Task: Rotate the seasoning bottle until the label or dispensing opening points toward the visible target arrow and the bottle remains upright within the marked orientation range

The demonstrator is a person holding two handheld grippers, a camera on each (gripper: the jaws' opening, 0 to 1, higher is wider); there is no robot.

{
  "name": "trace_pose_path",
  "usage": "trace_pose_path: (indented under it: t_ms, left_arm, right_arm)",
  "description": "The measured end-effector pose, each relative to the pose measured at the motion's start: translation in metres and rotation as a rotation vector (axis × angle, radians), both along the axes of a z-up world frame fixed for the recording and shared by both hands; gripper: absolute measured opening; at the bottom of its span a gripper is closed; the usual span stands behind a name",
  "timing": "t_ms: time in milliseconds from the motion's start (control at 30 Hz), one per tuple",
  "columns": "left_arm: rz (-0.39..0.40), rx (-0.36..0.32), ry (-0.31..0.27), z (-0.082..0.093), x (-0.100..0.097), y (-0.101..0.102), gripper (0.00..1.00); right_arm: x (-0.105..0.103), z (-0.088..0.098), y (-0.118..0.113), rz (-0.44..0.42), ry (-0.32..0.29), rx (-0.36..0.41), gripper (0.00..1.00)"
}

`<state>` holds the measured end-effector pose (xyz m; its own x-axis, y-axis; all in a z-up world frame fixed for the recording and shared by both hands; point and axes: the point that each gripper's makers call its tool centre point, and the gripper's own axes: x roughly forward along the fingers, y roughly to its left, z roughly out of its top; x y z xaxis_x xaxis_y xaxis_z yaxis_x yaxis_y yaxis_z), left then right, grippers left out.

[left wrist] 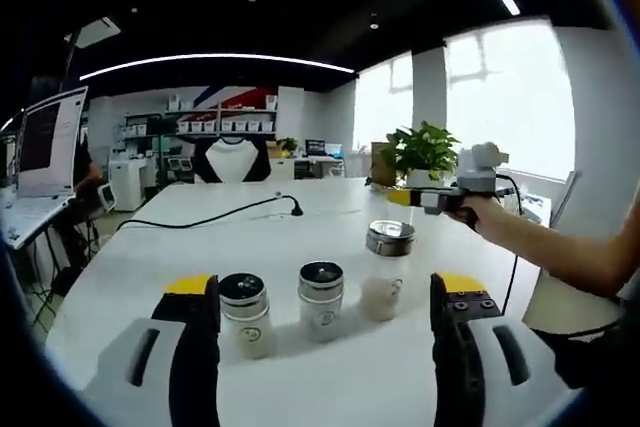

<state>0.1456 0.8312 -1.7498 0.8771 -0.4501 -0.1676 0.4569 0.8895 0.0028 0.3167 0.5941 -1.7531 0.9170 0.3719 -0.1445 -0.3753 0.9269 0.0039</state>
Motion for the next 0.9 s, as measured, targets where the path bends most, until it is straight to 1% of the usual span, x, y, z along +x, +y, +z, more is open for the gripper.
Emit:
trace_pose_path:
  t_ms: [33, 133, 233, 267, 300, 333, 367, 400, 433, 467, 533, 600, 633, 733, 800, 867, 900]
  left_arm:
    - [0.005, 0.033, -0.019, 0.001, 0.0, -0.001, 0.96]
    - [-0.024, 0.052, -0.028, 0.004, -0.006, -0.012, 0.98]
    - [-0.047, 0.05, -0.041, 0.007, -0.013, -0.019, 1.0]
    - [-0.055, 0.053, -0.039, 0.007, -0.015, -0.021, 1.0]
    - [-0.074, 0.058, -0.033, 0.006, -0.018, -0.024, 1.0]
    - [-0.101, 0.047, -0.029, 0.008, -0.022, -0.03, 1.0]
    - [-0.111, 0.024, -0.036, 0.01, -0.024, -0.034, 0.99]
    - [-0.138, -0.011, -0.044, 0.013, -0.027, -0.043, 0.99]
    - [-0.159, -0.021, -0.044, 0.014, -0.029, -0.048, 0.99]
    - [-0.169, -0.03, -0.037, 0.013, -0.03, -0.053, 0.99]
    - [-0.184, -0.02, -0.041, 0.013, -0.033, -0.059, 0.99]
    - [-0.187, -0.007, -0.024, 0.01, -0.035, -0.065, 0.98]
    - [-0.166, 0.012, -0.025, 0.008, -0.035, -0.065, 0.98]
    - [-0.168, 0.057, -0.025, 0.001, -0.037, -0.071, 0.97]
    - [-0.181, 0.057, -0.016, -0.003, -0.038, -0.076, 0.97]
    - [-0.196, 0.046, -0.011, -0.006, -0.04, -0.082, 0.97]
    - [-0.206, 0.039, -0.008, -0.008, -0.041, -0.088, 0.96]
  right_arm:
    - [-0.008, 0.0, 0.001, 0.01, 0.005, -0.014, 0.35]
    - [-0.027, 0.002, 0.002, 0.032, 0.009, -0.017, 0.35]
    - [-0.048, 0.008, 0.004, 0.052, 0.005, 0.021, 0.35]
    - [-0.056, 0.012, 0.004, 0.058, -0.001, 0.043, 0.35]
    - [-0.062, 0.013, 0.004, 0.065, -0.002, 0.049, 0.35]
    - [-0.067, 0.015, 0.004, 0.068, -0.001, 0.052, 0.35]
    - [-0.074, 0.015, 0.006, 0.075, 0.01, 0.05, 0.34]
    - [-0.079, 0.014, 0.007, 0.08, 0.022, 0.047, 0.34]
    - [-0.083, 0.013, 0.008, 0.084, 0.027, 0.043, 0.34]
    - [-0.09, 0.013, 0.01, 0.096, 0.033, 0.035, 0.34]
    - [-0.099, 0.014, 0.013, 0.11, 0.033, 0.022, 0.34]
    - [-0.109, 0.016, 0.014, 0.12, 0.029, 0.017, 0.34]
    - [-0.115, 0.019, 0.015, 0.13, 0.024, 0.021, 0.34]
    - [-0.129, 0.023, 0.019, 0.153, 0.023, 0.046, 0.35]
    - [-0.138, 0.023, 0.025, 0.177, 0.027, 0.051, 0.35]
    - [-0.149, 0.024, 0.036, 0.226, 0.038, 0.085, 0.35]
    - [-0.153, 0.025, 0.039, 0.242, 0.035, 0.087, 0.35]
